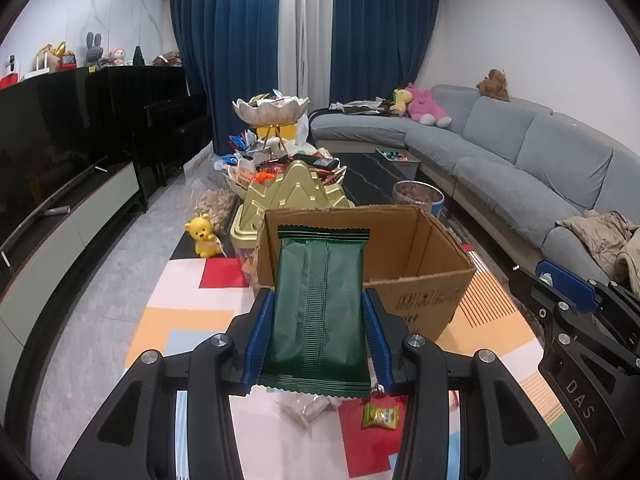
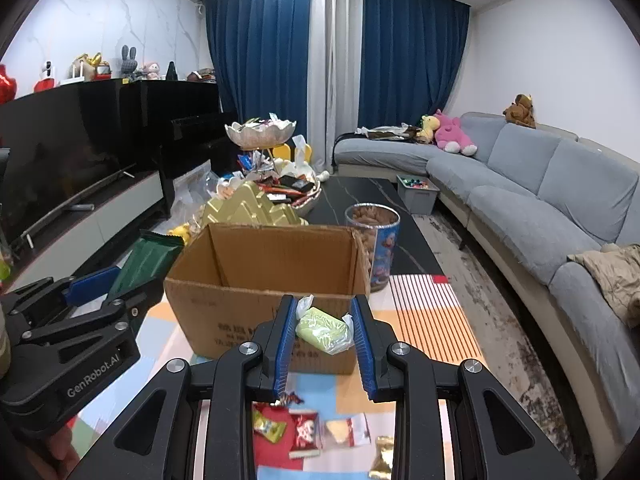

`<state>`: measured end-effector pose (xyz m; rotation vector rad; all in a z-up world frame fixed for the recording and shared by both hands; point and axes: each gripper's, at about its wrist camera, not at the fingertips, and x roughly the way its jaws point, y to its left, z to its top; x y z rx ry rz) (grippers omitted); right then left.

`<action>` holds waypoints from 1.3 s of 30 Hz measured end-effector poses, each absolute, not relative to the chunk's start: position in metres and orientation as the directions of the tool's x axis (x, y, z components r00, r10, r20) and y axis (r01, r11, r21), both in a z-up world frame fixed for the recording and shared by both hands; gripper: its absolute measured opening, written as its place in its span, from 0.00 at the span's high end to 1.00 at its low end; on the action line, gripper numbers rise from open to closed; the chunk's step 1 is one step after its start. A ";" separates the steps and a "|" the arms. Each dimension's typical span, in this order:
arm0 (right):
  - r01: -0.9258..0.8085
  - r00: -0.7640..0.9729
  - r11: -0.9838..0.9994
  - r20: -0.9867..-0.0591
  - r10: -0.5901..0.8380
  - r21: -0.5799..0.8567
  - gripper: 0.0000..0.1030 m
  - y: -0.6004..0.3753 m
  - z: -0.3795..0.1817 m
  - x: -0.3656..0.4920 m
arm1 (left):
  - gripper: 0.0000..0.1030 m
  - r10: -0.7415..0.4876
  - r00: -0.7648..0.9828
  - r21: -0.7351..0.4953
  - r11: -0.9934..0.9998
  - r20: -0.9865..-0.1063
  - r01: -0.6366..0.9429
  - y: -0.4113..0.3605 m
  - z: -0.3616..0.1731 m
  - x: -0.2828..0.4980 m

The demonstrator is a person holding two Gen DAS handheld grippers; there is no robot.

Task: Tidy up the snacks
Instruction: 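Carry the dark green packet and pale green candy over the open box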

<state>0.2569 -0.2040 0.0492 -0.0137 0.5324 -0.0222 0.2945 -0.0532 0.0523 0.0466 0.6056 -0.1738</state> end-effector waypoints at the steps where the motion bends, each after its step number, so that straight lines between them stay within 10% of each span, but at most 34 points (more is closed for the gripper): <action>1: 0.015 0.863 1.000 -0.505 -0.023 -0.019 0.71 -0.204 0.051 0.260 | 0.57 -0.149 0.808 -0.009 0.985 -0.570 0.175 -0.054 0.053 0.298; 39: -0.024 0.865 1.000 -0.501 0.019 -0.003 0.71 -0.210 0.056 0.372 | 0.57 -0.155 0.807 -0.025 0.985 -0.570 0.172 -0.058 0.050 0.398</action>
